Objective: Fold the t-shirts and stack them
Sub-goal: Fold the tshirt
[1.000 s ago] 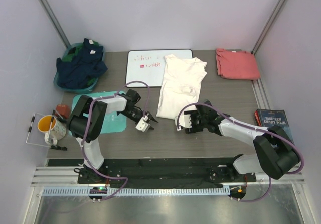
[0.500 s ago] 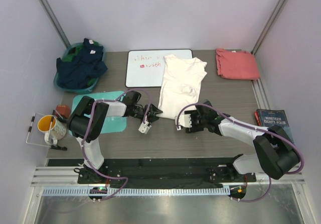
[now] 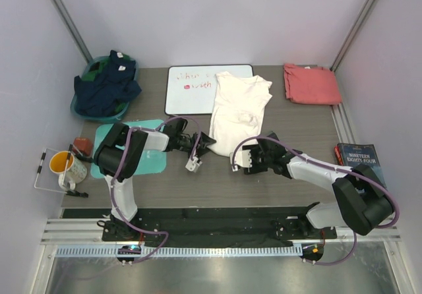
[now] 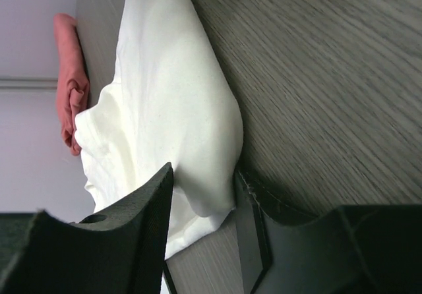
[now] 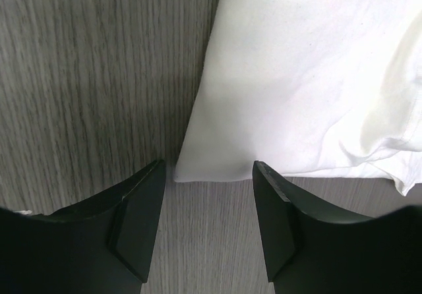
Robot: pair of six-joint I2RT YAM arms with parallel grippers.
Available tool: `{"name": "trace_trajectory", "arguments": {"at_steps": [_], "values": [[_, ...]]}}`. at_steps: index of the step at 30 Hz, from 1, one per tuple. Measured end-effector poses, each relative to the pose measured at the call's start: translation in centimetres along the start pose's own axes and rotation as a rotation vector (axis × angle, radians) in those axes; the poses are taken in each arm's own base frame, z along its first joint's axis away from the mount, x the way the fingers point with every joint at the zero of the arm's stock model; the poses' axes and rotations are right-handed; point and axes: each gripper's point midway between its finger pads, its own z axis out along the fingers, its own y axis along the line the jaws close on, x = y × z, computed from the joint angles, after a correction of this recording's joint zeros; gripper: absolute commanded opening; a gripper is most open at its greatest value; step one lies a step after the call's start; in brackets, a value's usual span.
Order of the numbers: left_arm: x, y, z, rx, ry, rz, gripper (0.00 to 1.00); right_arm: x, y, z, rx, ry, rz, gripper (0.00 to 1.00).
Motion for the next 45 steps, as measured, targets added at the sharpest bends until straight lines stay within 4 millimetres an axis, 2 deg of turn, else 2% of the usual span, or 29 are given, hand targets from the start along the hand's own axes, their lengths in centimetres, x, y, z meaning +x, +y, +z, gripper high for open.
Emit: {"name": "trace_trajectory", "arguments": {"at_steps": [2,4,5,6,8,9,11,16,19,24,27,30,36,40,45], "values": [[0.1,0.0,0.1,0.000,0.000,0.000,0.35,0.0,-0.3,0.2,0.012,-0.001,-0.005,0.58],[0.2,-0.2,0.2,0.005,0.003,-0.002,0.27,0.0,-0.9,0.6,0.036,0.000,-0.011,0.52],[0.2,-0.3,0.2,0.008,0.006,-0.005,0.22,0.0,-1.2,0.8,0.047,-0.001,-0.017,0.45],[0.3,-0.4,0.2,0.012,0.011,-0.006,0.19,0.1,-1.4,1.1,0.056,0.000,-0.022,0.27],[0.4,-0.6,0.3,0.018,0.015,-0.009,0.10,0.3,-1.7,1.4,0.066,0.002,-0.031,0.08],[0.4,-0.7,0.3,0.019,0.015,-0.010,0.06,0.5,-1.5,1.7,0.058,0.008,-0.030,0.01],[0.5,-0.8,0.3,0.026,0.020,-0.013,0.00,0.6,-1.8,1.9,0.063,0.010,-0.033,0.01],[0.3,-1.0,0.2,0.033,0.022,-0.019,0.00,0.6,-1.6,1.7,0.022,0.020,-0.022,0.01],[-0.7,-1.1,-0.4,0.045,0.018,-0.039,0.00,0.1,-1.4,1.3,-0.029,0.015,-0.012,0.01],[-4.4,0.4,-2.5,0.041,-0.001,-0.044,0.00,-1.7,-0.9,-0.7,-0.120,-0.033,0.003,0.01],[-7.6,1.7,-3.9,0.038,-0.030,-0.048,0.00,-3.2,-0.8,-2.6,-0.170,-0.073,0.012,0.01],[-10.9,2.0,-5.1,0.045,-0.073,-0.074,0.00,-4.6,-0.1,-4.4,-0.217,-0.111,0.011,0.01],[-16.7,-0.2,-6.5,0.107,-0.175,-0.220,0.00,-7.8,3.1,-8.6,-0.300,-0.206,-0.021,0.01],[-20.4,-1.4,-7.7,0.134,-0.241,-0.317,0.00,-10.7,5.2,-11.4,-0.333,-0.282,-0.061,0.01],[-24.4,-1.8,-9.1,0.119,-0.292,-0.319,0.00,-13.1,6.2,-13.5,-0.374,-0.337,-0.048,0.01]]}}
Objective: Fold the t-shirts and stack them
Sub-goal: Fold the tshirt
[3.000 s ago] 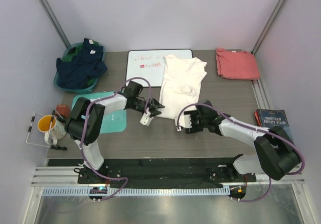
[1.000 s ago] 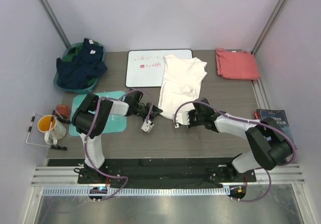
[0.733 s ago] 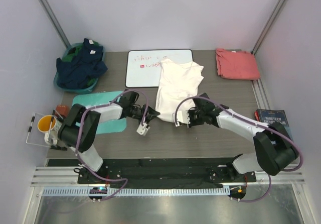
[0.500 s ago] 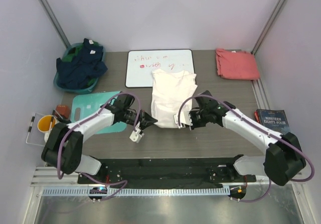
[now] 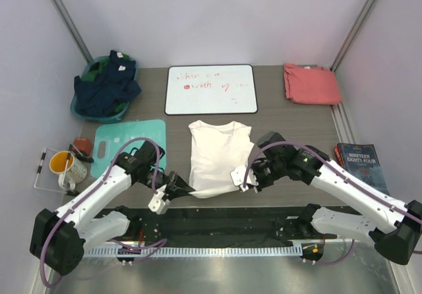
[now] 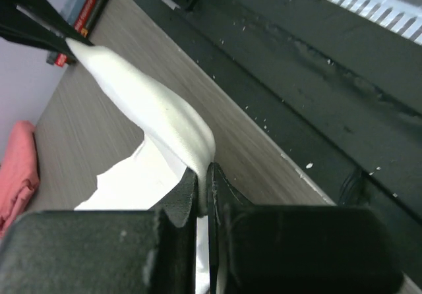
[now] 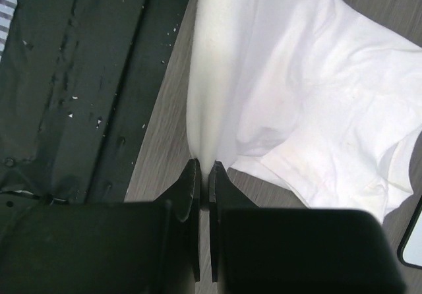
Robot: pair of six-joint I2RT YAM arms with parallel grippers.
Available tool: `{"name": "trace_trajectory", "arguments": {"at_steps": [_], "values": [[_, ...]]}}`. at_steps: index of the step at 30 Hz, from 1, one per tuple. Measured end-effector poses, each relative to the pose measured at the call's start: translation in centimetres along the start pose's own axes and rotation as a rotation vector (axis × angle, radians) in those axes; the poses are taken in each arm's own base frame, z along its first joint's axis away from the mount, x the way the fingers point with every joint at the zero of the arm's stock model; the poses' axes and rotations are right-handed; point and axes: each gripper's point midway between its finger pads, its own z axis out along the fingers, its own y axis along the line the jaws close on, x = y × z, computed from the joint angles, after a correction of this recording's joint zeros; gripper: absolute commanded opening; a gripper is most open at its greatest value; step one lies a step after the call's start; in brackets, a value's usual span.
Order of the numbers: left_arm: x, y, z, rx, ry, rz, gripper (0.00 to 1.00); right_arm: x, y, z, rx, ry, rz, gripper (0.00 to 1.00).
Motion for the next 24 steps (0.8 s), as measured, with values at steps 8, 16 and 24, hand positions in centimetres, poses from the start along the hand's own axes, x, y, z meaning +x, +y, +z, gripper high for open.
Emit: {"name": "trace_trajectory", "arguments": {"at_steps": [8,16,24], "values": [[-0.6,-0.5,0.2,-0.050,0.008,0.070,0.00,-0.1,-0.7,0.1,0.019,0.022,0.005,0.01],[4.9,3.5,-0.2,-0.124,0.162,0.031,0.00,3.3,-3.6,1.3,0.088,0.189,-0.026,0.01],[8.0,8.0,-1.7,-0.204,0.249,0.054,0.00,5.3,-7.8,0.3,0.227,0.274,-0.065,0.01]]}}
